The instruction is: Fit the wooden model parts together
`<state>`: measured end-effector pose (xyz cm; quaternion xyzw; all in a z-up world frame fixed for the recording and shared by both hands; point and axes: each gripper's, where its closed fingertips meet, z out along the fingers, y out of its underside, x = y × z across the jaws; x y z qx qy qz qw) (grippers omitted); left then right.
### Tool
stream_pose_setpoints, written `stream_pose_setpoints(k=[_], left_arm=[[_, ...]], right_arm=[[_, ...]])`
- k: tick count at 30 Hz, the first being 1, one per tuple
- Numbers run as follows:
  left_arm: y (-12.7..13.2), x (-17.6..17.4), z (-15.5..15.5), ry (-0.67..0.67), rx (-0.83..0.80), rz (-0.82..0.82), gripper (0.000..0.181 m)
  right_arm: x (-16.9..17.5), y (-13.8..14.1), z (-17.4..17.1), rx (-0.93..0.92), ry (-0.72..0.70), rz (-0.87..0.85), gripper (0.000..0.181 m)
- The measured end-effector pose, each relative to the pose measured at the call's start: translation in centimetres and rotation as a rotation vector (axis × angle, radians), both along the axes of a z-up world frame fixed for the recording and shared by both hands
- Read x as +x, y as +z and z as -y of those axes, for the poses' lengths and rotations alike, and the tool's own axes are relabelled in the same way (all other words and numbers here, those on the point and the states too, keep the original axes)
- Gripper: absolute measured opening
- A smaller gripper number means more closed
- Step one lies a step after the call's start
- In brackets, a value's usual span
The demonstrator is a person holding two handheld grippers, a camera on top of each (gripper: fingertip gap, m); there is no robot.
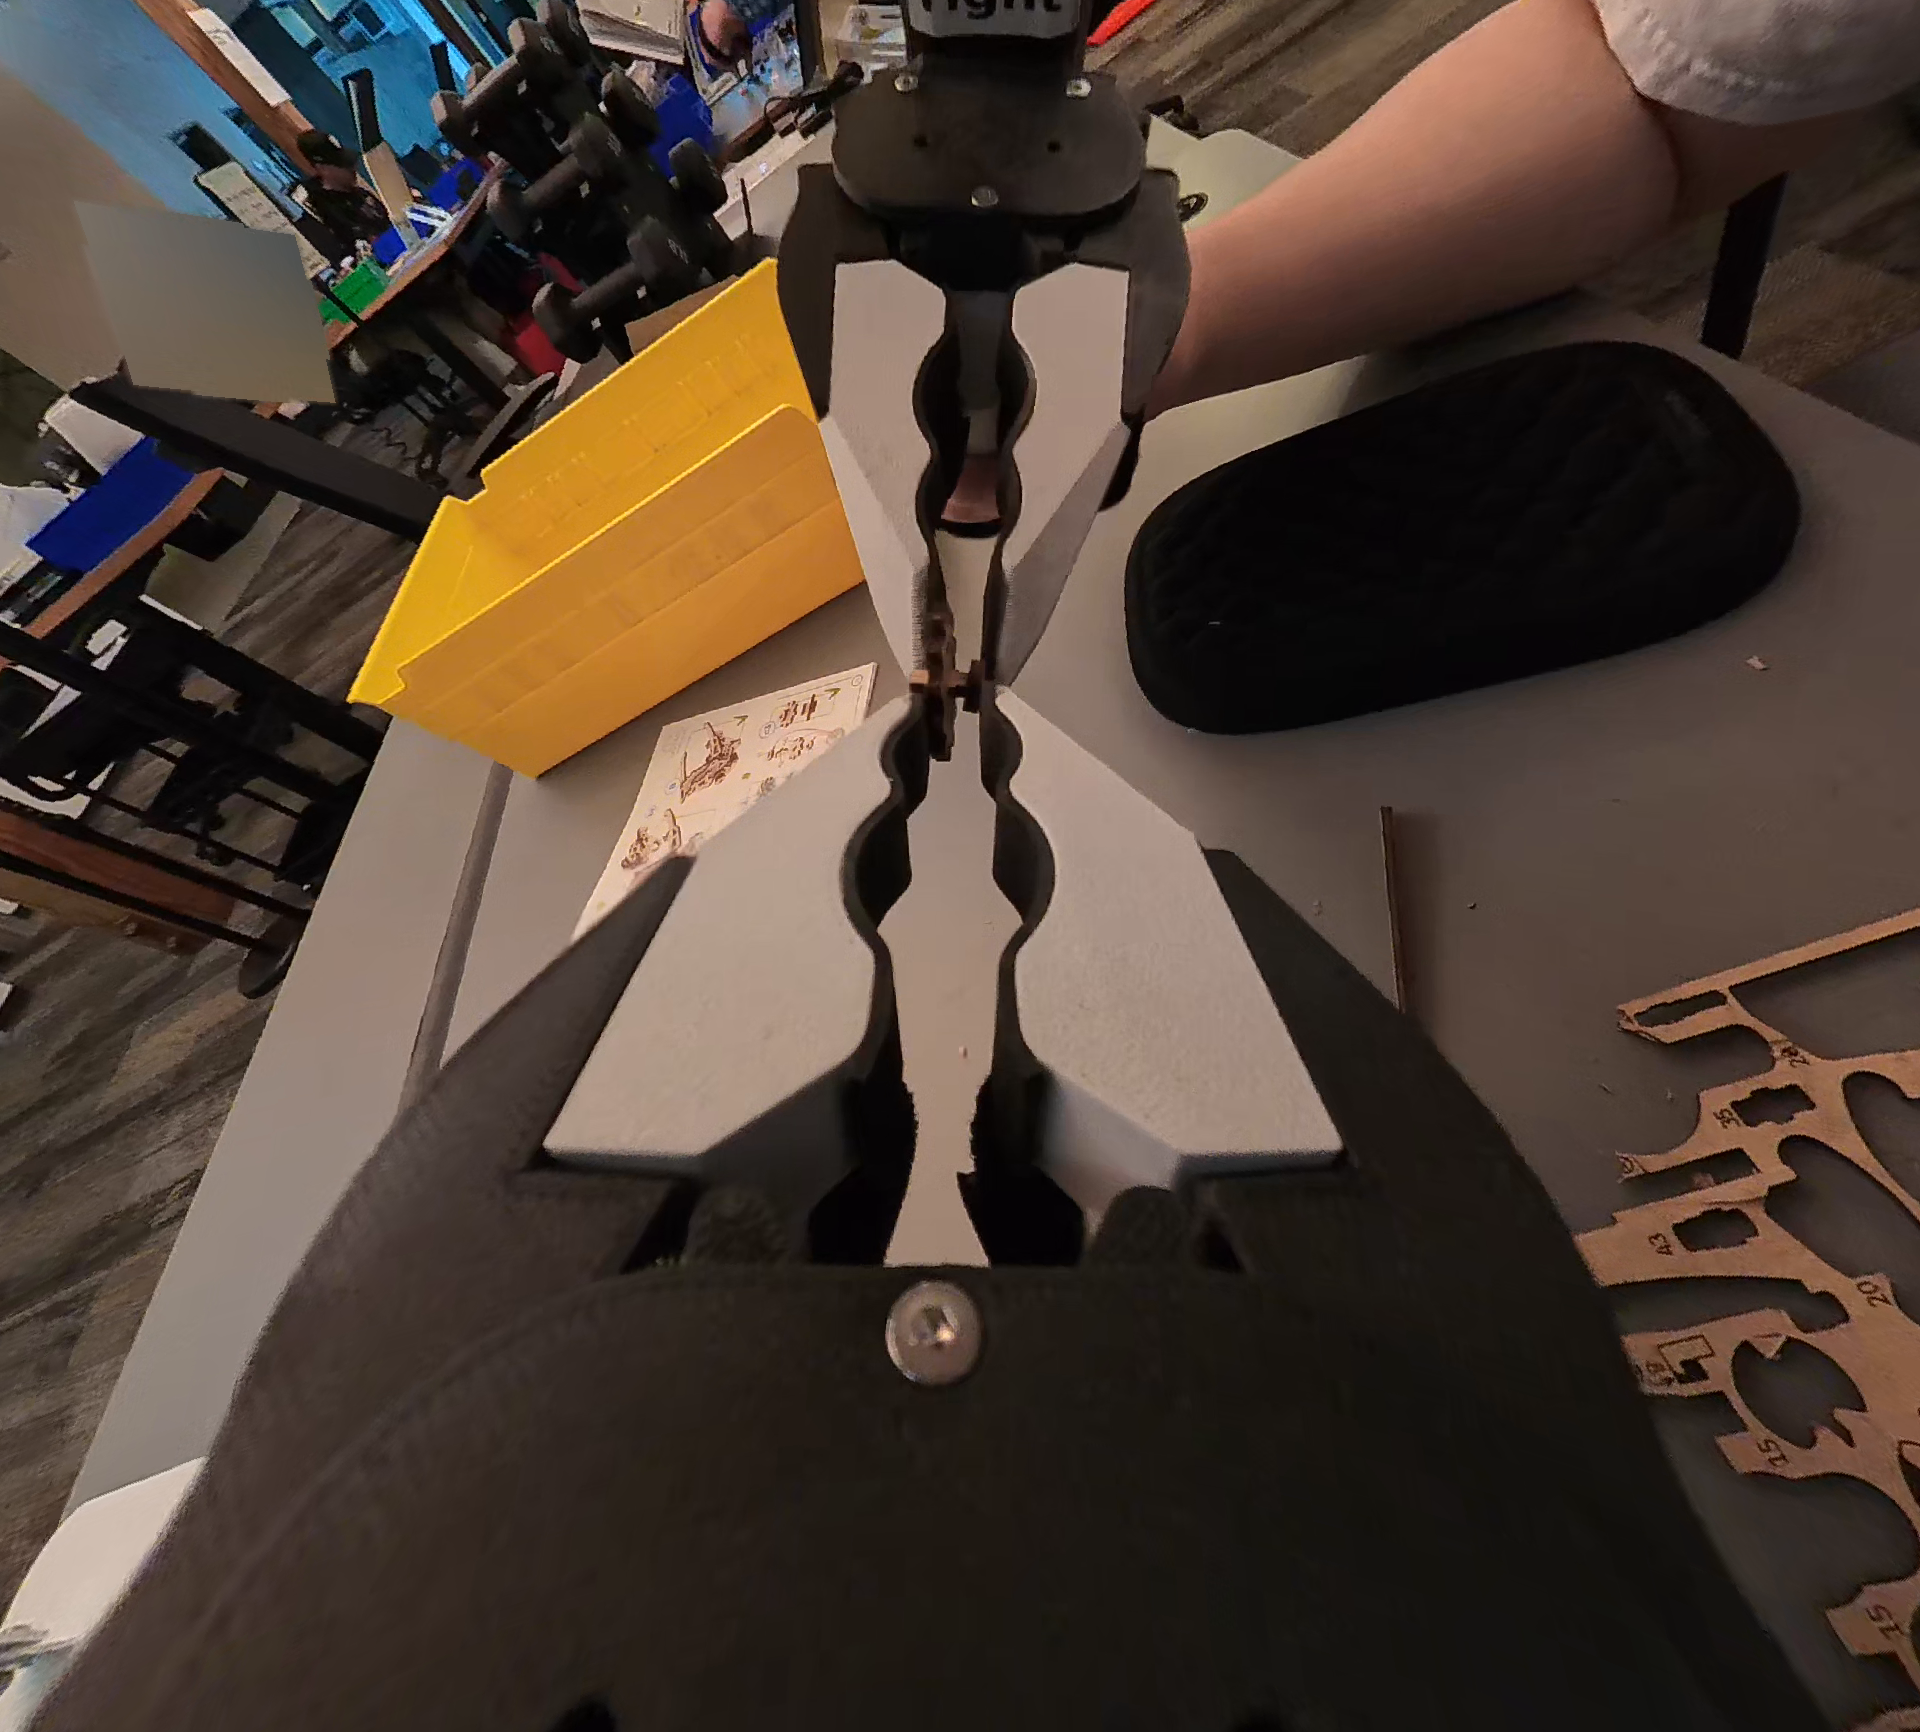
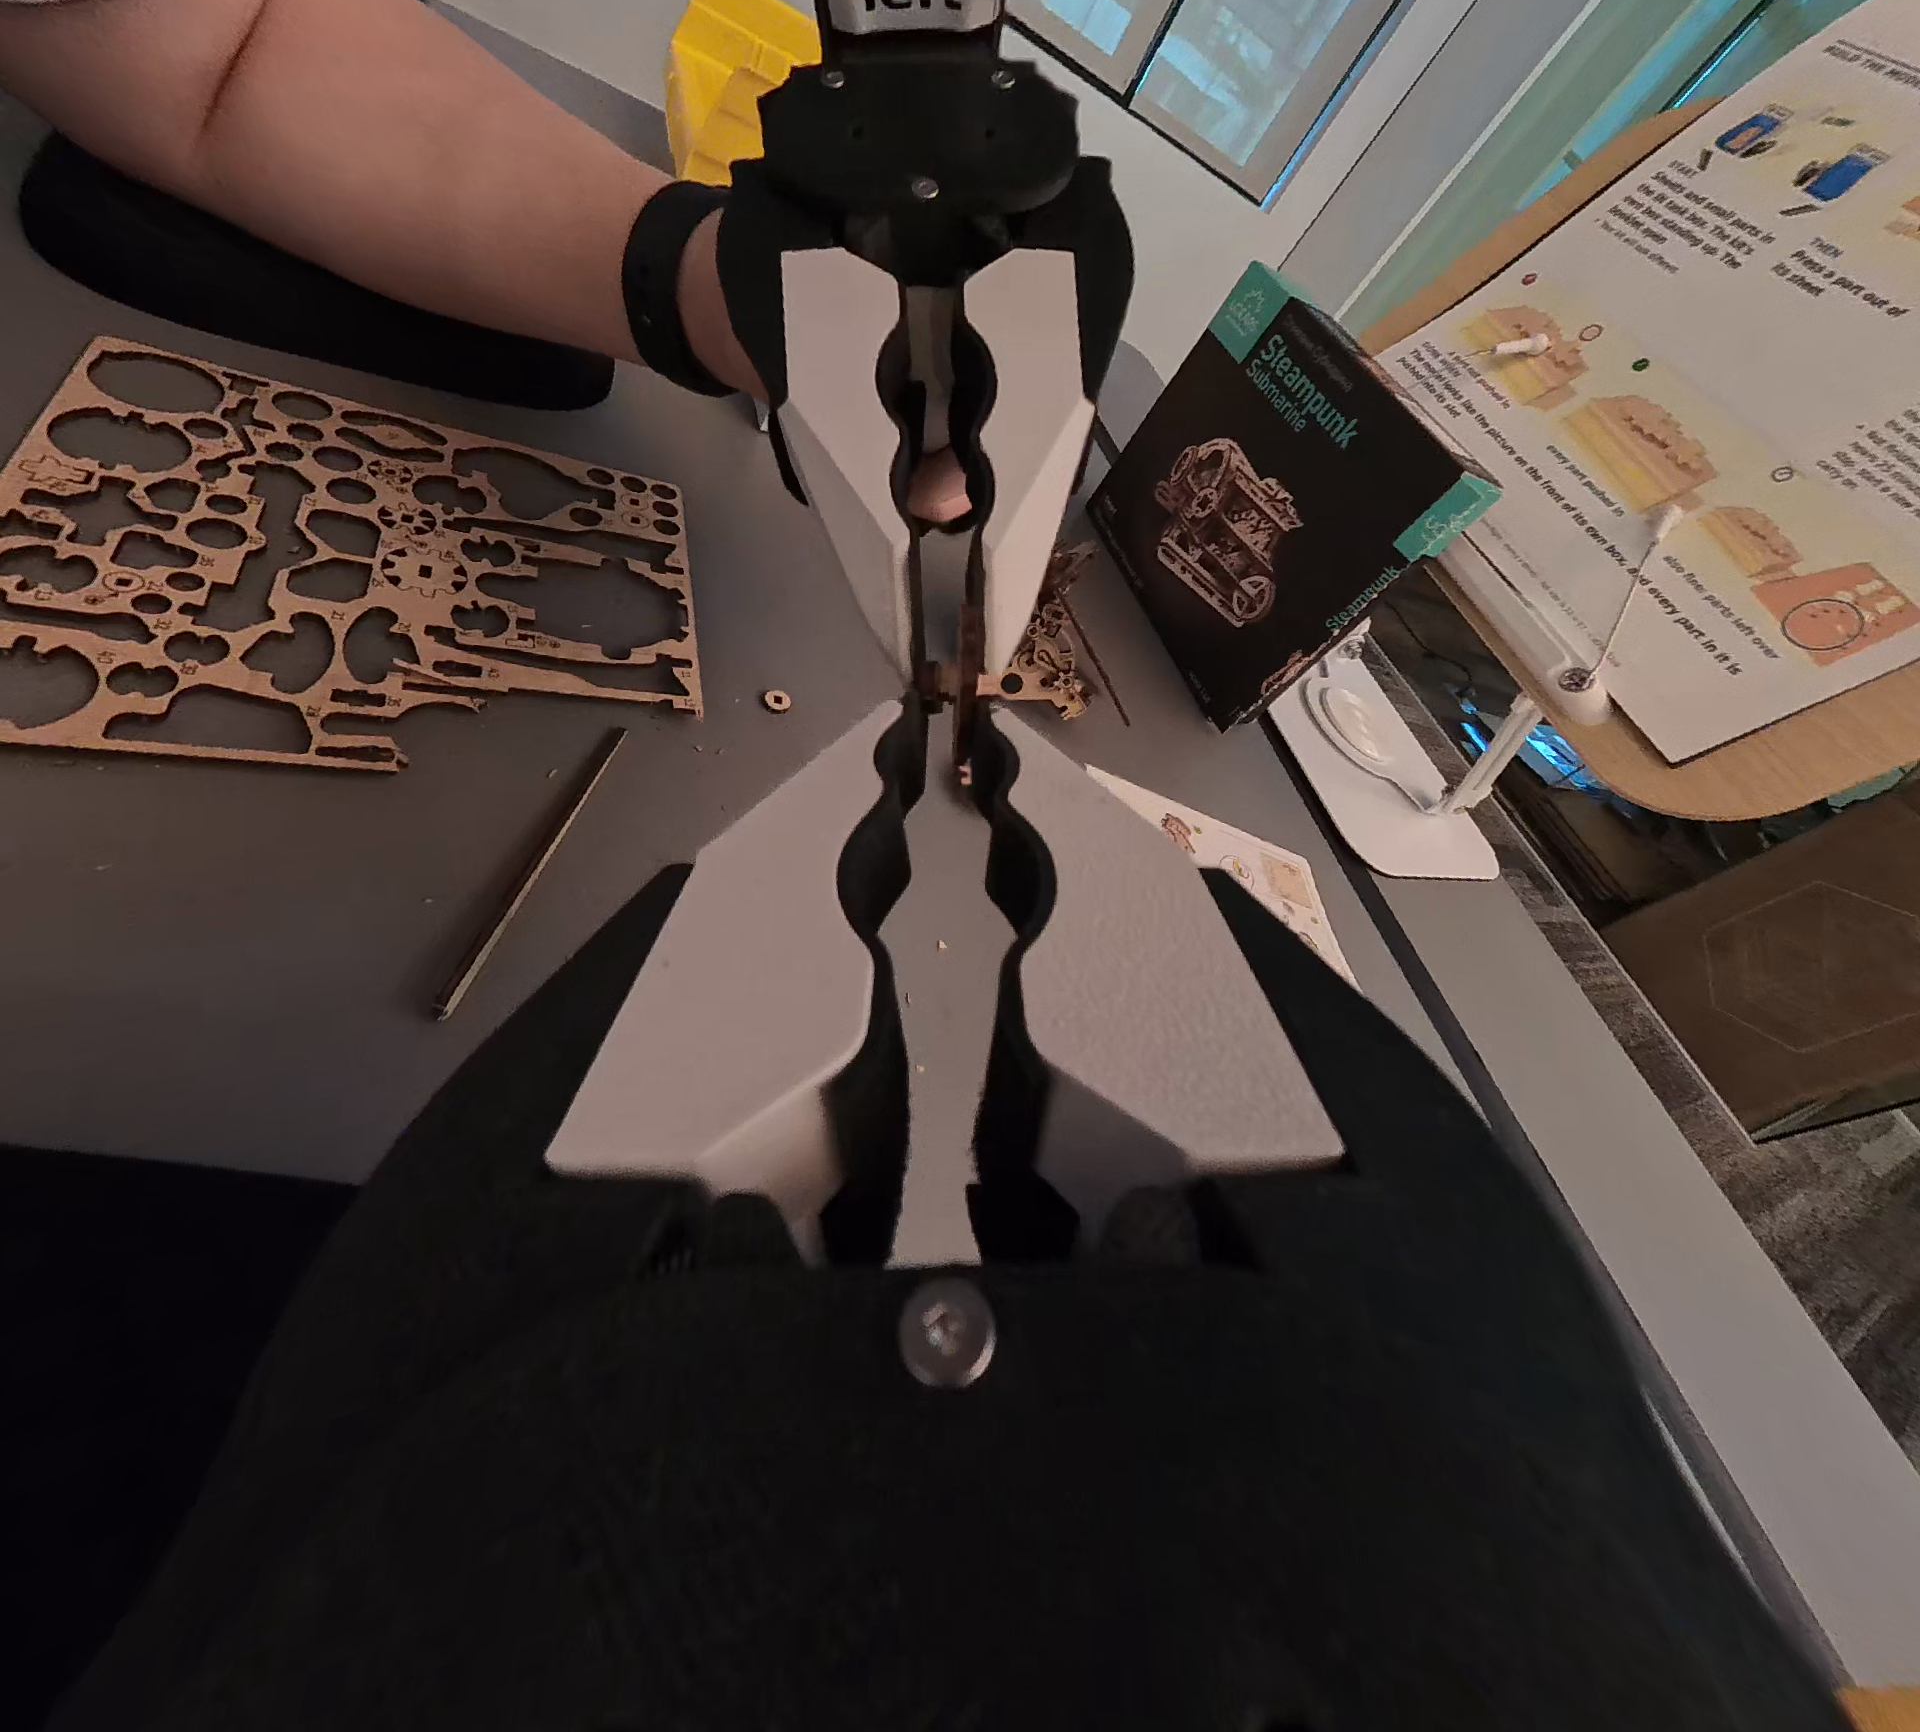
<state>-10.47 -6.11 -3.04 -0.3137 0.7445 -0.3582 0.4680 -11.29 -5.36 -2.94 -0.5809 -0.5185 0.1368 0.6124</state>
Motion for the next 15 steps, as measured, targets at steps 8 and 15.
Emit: stream_pose_setpoints(k=[8, 15], left_arm=[[-0.22, -0.07, -0.03, -0.003, 0.000, -0.007, 0.007], [-0.28, 0.09, -0.44, 0.019, -0.018, -0.036, 0.007]], right_arm=[[-0.09, -0.21, 0.03, -0.013, 0.010, -0.009, 0.005], [0.10, -0.21, -0.46, -0.039, -0.009, -0.040, 0.006]])
